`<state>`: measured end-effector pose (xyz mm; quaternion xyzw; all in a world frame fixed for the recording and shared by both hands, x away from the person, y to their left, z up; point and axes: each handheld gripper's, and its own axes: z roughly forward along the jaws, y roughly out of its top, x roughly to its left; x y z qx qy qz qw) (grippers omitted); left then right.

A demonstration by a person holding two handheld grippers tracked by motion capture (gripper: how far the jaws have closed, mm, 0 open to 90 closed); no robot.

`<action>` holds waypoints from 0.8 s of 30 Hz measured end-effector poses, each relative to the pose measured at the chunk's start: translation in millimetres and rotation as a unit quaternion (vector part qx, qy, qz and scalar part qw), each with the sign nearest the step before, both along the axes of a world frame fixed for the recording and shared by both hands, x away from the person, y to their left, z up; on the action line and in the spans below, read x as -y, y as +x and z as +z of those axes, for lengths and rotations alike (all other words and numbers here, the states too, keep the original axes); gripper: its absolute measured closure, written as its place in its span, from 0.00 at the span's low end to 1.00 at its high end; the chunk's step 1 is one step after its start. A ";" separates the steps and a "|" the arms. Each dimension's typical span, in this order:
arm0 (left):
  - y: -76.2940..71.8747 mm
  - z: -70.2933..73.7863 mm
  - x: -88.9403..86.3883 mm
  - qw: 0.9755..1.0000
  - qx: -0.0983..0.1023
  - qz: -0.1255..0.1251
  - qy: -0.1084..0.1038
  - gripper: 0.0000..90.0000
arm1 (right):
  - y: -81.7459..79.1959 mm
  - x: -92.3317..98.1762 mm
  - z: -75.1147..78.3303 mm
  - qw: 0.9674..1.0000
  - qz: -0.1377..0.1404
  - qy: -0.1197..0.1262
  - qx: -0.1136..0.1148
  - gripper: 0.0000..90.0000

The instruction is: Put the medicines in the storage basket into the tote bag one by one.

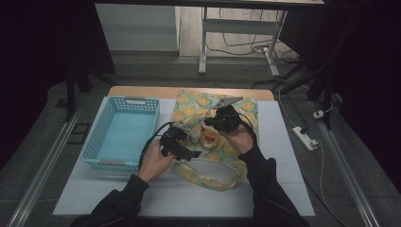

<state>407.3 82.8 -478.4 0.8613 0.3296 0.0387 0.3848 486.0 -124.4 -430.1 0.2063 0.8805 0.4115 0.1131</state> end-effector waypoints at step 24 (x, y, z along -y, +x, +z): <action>-15.0 -21.3 6.3 1.000 -0.009 -0.021 0.008 0.00 | -1.0 0.5 0.6 1.000 0.001 0.002 -0.001 1.00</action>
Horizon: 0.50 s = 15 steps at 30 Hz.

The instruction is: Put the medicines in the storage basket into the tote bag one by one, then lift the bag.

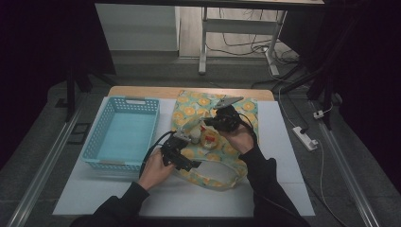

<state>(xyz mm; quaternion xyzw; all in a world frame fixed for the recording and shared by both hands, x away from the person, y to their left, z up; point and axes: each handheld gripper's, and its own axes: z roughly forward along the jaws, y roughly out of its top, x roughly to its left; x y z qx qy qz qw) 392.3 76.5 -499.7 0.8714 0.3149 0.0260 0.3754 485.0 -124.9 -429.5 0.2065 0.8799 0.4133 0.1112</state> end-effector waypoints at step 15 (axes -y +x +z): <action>9.0 -19.0 3.8 0.999 -0.007 0.015 0.027 0.00 | -0.2 -1.1 -1.1 1.000 0.002 -0.002 -0.002 1.00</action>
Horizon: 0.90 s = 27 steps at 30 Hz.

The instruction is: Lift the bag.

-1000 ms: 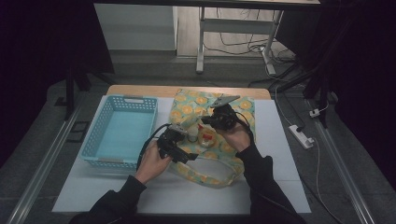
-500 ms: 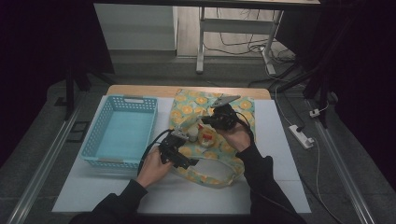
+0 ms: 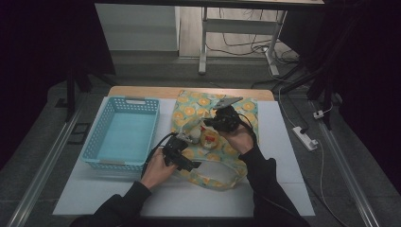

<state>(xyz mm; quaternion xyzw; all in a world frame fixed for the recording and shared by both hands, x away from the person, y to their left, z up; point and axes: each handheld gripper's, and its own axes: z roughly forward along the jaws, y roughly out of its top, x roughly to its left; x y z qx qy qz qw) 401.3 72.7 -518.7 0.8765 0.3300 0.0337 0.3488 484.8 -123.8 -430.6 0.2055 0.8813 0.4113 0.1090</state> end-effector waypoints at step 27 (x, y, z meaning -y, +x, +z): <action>7.4 -9.9 7.7 0.997 0.022 -0.010 0.075 0.32 | 0.6 -0.4 -1.4 1.000 -0.001 -0.001 -0.003 1.00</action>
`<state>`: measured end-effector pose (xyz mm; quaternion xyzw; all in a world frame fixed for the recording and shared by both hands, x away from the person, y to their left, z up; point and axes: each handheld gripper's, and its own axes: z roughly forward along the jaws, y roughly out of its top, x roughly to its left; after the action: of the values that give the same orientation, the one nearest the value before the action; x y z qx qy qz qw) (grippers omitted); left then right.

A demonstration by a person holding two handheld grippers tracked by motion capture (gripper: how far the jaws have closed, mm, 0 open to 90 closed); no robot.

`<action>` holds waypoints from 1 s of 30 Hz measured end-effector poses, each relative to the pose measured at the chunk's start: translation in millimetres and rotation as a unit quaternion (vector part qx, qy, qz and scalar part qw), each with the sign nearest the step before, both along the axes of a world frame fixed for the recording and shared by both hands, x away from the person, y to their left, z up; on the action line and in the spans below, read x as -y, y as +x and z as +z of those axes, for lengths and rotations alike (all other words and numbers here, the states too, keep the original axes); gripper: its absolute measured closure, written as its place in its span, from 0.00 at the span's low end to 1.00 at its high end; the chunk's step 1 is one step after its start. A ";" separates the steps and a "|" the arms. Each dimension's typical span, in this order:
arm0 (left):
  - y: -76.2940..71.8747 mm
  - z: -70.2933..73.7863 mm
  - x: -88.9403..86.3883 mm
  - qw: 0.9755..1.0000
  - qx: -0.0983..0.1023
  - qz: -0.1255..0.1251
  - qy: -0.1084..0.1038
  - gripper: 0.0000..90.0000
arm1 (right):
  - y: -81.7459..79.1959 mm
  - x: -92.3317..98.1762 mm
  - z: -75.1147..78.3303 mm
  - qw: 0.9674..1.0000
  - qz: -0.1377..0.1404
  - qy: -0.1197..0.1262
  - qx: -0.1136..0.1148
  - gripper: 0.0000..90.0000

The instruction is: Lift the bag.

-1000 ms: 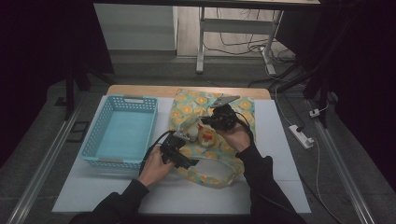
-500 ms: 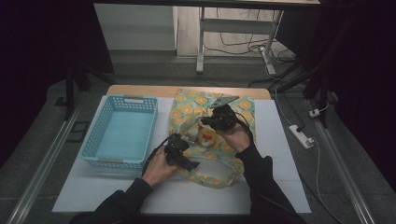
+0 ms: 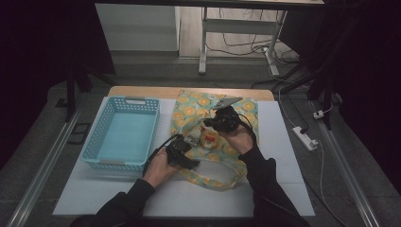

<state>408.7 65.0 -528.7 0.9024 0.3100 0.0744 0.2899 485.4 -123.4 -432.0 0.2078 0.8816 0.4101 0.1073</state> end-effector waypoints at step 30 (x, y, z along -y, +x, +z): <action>-1.1 19.0 4.6 0.998 -0.009 0.060 -0.015 1.00 | 1.1 3.4 3.2 1.000 0.001 0.002 -0.002 1.00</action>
<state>407.6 60.4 -509.7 0.8785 0.3668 0.0787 0.2959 486.5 -126.8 -428.8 0.2083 0.8810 0.4117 0.1047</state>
